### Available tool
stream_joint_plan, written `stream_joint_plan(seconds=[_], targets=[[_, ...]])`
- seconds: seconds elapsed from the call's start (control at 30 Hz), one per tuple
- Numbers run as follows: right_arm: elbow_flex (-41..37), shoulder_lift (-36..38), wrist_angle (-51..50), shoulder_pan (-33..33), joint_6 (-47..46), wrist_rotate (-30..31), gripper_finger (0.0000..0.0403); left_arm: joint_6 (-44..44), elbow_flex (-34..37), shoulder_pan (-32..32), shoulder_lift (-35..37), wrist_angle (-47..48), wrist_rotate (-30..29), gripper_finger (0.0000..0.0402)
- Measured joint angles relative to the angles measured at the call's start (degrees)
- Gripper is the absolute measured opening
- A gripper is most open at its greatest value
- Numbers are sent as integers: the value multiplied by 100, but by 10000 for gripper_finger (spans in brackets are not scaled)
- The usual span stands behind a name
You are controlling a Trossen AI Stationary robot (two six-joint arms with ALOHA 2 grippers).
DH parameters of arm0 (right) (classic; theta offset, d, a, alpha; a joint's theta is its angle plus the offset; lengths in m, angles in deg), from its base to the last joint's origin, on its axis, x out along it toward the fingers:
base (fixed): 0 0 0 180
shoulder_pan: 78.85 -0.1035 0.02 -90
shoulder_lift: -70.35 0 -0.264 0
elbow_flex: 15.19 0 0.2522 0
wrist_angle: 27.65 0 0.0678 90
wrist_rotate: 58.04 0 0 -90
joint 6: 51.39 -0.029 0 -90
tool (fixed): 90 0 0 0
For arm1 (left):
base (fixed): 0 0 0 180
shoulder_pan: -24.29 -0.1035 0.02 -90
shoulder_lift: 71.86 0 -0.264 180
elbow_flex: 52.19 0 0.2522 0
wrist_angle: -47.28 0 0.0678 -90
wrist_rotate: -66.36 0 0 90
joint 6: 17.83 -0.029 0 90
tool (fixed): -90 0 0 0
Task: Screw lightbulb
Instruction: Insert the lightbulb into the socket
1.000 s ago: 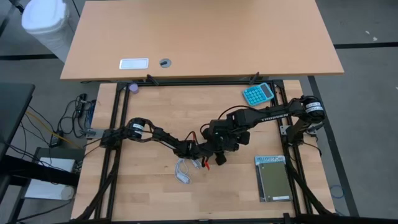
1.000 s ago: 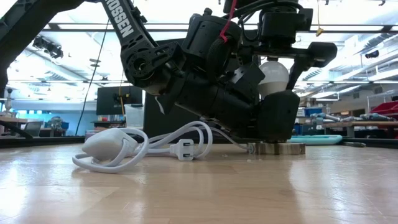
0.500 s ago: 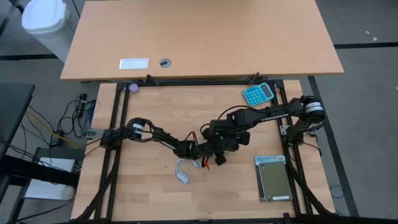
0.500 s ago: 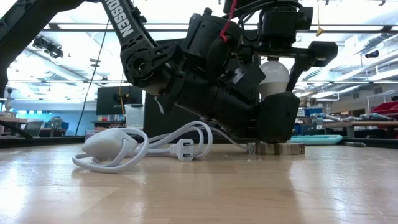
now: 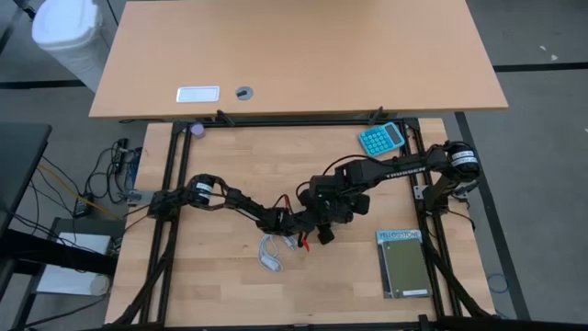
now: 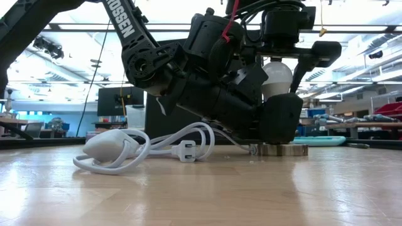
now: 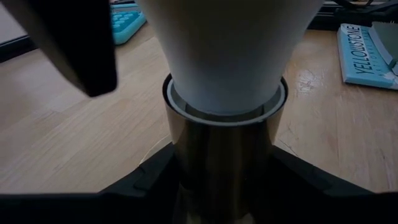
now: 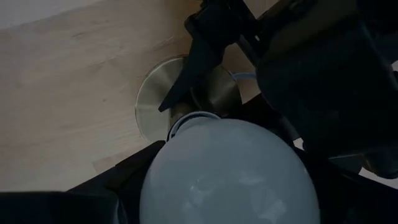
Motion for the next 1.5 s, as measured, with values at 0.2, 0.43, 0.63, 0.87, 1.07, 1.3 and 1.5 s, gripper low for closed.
stream_joint_plan(seconds=[0.2, 0.43, 0.63, 0.87, 1.07, 1.3, 1.5], targets=[[2, 2, -127, 22, 25, -144, 292, 0, 0, 0, 0, 0, -2, 206], [9, -52, -183, 20, 65, -153, 292, -49, 0, 0, 0, -15, -10, 206], [9, -61, -169, 22, 44, -141, 292, -76, 0, 0, -2, -16, -22, 206], [7, -66, -146, 22, -2, -141, 292, -81, 0, 0, -2, -31, -23, 206], [4, -68, -136, 22, -4, -137, 292, -81, 0, 0, -2, -37, -24, 206], [2, -70, -132, 22, -9, -130, 292, -81, 0, 0, -2, -39, -24, 206], [2, -72, -130, 22, -9, -128, 292, -81, 0, 0, -2, -42, -24, 206]])
